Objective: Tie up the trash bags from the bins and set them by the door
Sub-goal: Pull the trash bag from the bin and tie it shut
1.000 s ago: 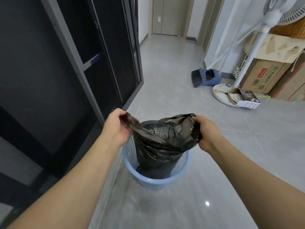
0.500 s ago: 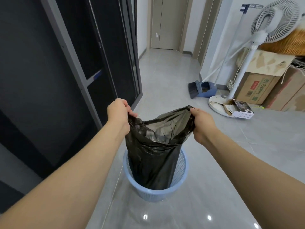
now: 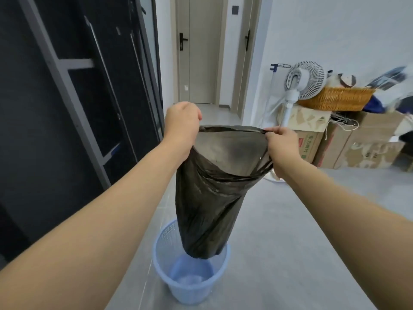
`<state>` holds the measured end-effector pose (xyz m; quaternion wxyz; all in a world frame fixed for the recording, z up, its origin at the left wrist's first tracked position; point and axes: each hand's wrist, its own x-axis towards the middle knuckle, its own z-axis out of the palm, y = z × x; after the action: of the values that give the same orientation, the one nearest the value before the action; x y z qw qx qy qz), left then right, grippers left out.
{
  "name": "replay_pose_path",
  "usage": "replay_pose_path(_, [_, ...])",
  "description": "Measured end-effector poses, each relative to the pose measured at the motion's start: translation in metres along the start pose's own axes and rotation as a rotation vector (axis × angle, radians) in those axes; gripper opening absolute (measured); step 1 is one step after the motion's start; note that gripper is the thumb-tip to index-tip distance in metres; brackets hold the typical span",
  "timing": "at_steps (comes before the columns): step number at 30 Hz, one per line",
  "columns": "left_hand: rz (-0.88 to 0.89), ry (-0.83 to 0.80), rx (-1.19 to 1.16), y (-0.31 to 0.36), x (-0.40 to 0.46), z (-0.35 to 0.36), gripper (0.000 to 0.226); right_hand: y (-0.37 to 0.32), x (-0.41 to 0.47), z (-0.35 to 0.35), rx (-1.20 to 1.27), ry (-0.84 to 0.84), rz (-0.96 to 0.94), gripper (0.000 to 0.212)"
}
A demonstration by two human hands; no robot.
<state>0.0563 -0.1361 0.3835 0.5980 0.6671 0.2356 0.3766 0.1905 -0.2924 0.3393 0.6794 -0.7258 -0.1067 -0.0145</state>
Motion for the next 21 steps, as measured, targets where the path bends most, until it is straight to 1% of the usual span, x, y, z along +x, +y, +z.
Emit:
replay_pose_path(3, [0.090, -0.066, 0.005, 0.032, -0.015, 0.025, 0.014, -0.022, 0.006, -0.042, -0.085, 0.087, -0.069, 0.025])
replay_pose_path(7, [0.123, -0.136, 0.060, 0.053, -0.040, 0.065, 0.021, -0.028, 0.004, -0.094, -0.153, 0.150, -0.086, 0.023])
replay_pose_path(8, [0.140, -0.147, 0.139, 0.052, -0.046, 0.075, 0.020, -0.025, 0.004, -0.107, -0.182, 0.149, -0.086, 0.023])
replay_pose_path(10, [0.193, -0.192, 0.375, 0.039, -0.059, 0.090, 0.024, -0.011, 0.002, -0.133, -0.273, 0.123, -0.087, 0.022])
replay_pose_path(11, [0.223, -0.233, 0.508, 0.028, -0.066, 0.096, 0.030, 0.000, 0.001, -0.146, -0.330, 0.105, -0.085, 0.022])
replay_pose_path(13, [0.267, -0.347, 0.812, 0.000, -0.082, 0.103, 0.052, 0.026, -0.003, -0.170, -0.434, 0.086, -0.093, 0.021])
replay_pose_path(15, [0.286, -0.509, 1.105, -0.033, -0.104, 0.105, 0.089, 0.060, -0.009, -0.191, -0.498, 0.083, -0.091, 0.023])
replay_pose_path(16, [0.269, -0.603, 1.221, -0.050, -0.116, 0.105, 0.108, 0.079, -0.013, -0.200, -0.533, 0.077, -0.072, 0.023])
replay_pose_path(17, [0.223, -0.701, 1.317, -0.068, -0.128, 0.106, 0.120, 0.099, -0.018, -0.210, -0.575, 0.067, -0.036, 0.024])
replay_pose_path(18, [0.176, -0.792, 1.404, -0.087, -0.141, 0.106, 0.123, 0.119, -0.024, -0.219, -0.611, 0.057, 0.011, 0.024])
replay_pose_path(19, [0.139, -0.873, 1.492, -0.106, -0.153, 0.105, 0.117, 0.139, -0.031, -0.227, -0.641, 0.050, 0.061, 0.024])
replay_pose_path(20, [0.114, -0.936, 1.574, -0.125, -0.163, 0.104, 0.102, 0.156, -0.039, -0.235, -0.674, 0.047, 0.108, 0.024])
replay_pose_path(21, [0.096, -0.975, 1.633, -0.143, -0.173, 0.102, 0.082, 0.172, -0.046, -0.242, -0.712, 0.048, 0.151, 0.023])
